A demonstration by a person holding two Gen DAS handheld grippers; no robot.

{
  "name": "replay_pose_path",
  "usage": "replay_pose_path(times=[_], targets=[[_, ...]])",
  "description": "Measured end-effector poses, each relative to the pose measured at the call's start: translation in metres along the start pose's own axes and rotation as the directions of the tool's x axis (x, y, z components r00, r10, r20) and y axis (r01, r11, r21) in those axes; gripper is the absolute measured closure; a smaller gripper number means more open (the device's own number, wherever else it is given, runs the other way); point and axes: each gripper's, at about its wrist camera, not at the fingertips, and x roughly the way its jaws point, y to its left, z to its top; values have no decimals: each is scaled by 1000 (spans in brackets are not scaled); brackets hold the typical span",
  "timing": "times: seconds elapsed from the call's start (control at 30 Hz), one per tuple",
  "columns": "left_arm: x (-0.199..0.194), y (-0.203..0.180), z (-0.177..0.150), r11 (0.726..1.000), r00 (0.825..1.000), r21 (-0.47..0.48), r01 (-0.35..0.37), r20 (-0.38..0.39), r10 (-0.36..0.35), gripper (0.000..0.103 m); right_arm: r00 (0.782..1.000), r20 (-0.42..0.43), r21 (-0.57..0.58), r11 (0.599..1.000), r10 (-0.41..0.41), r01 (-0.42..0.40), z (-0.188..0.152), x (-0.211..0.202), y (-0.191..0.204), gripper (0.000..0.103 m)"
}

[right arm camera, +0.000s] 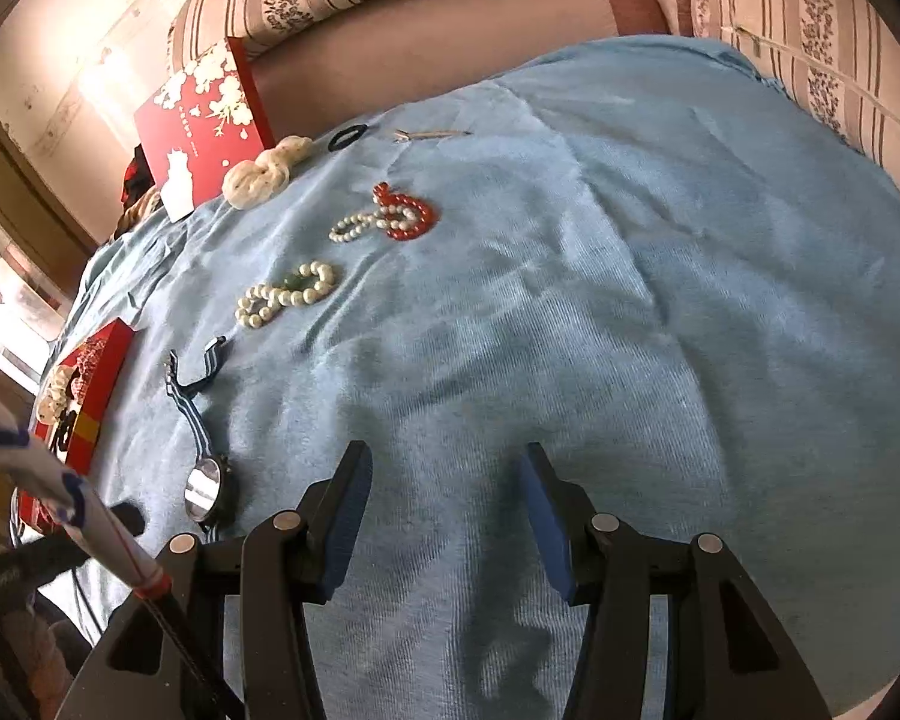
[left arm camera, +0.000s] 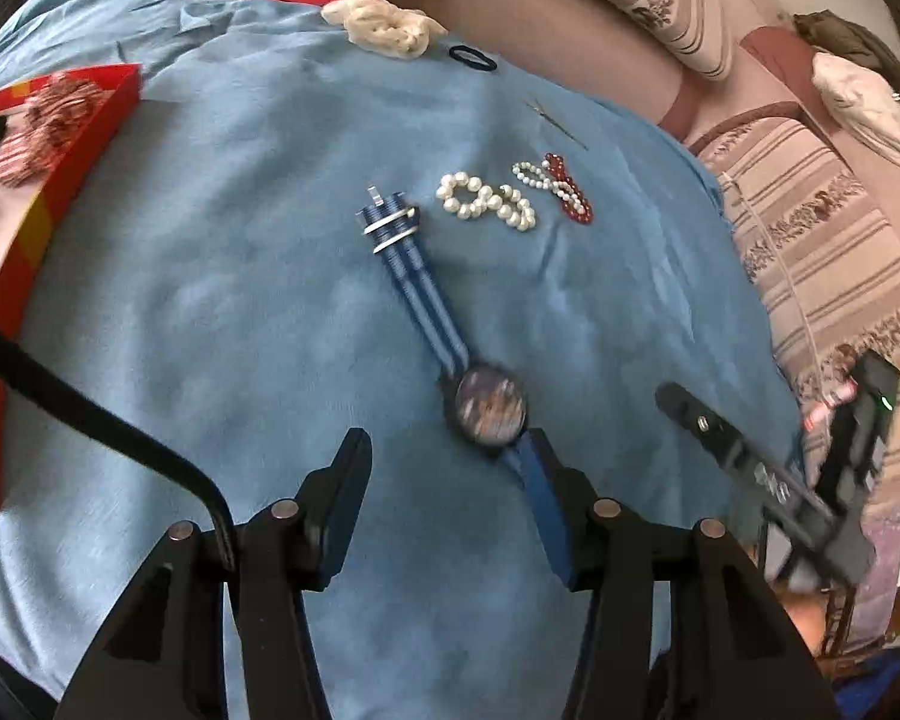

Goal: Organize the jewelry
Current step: 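Lift the blue striped watch off the sheet with the left tool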

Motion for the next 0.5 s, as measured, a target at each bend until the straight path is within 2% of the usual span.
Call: replay_pose_path(times=[0.17,0.27,0.3,0.33,0.4,0.5], targets=[[31,-28,5,999,999,18,-42,-24,43,53,1000,-1,-29,1000,2,-2,13,1,5,48],[38,-35,6,995,995,23,-97,14,96,53,1000,-9,-64,998,27,-28,27,8,13,48],[38,-35,6,994,994,24,-111,21,111,61,999,-17,-72,997,40,-41,32,12,16,48],[38,-34,6,992,992,33,-124,23,123,64,998,-26,-77,996,53,-54,37,16,19,48],[35,-30,6,993,994,50,-107,15,107,64,997,-41,-83,994,69,-73,47,26,25,48],[21,-15,3,987,990,72,-142,22,141,64,995,-53,-114,989,90,-96,57,39,40,48]])
